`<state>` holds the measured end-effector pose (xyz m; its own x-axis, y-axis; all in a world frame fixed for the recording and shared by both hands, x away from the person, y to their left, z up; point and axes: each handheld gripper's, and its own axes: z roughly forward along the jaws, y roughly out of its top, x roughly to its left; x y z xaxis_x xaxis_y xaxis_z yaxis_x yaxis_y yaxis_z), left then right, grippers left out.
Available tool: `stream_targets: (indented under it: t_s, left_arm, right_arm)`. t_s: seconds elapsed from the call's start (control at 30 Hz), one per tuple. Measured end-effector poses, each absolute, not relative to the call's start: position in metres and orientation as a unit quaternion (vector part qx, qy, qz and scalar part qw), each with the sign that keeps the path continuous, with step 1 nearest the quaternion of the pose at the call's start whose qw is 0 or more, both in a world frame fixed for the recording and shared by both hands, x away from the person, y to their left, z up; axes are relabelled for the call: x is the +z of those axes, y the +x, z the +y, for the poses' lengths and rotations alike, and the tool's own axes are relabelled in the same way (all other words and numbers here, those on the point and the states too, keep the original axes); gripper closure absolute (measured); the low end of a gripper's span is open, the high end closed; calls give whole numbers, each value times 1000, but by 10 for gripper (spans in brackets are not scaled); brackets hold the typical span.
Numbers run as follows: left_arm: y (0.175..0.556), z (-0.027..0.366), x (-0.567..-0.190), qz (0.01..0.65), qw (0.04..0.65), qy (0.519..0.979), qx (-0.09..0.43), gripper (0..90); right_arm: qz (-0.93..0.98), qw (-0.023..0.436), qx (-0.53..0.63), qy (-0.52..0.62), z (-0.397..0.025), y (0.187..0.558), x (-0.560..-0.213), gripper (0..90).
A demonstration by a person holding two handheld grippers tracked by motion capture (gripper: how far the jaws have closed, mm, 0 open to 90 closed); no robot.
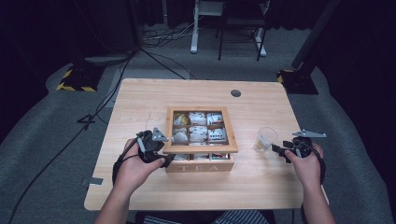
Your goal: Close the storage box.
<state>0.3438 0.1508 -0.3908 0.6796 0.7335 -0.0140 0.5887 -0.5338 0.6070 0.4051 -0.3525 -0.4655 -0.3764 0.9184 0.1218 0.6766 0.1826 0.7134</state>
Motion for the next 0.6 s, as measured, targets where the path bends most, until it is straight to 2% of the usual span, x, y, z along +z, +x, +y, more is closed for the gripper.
stream_targets:
  t_s: [0.3,0.6]
  left_arm:
    - [344,149,-396,375,280,876,116,416]
    - [346,147,-400,368,261,886,106,407]
  right_arm:
    - [761,156,333,534,-353,408,-471,394]
    - [773,174,299,532,-358,410,-480,392]
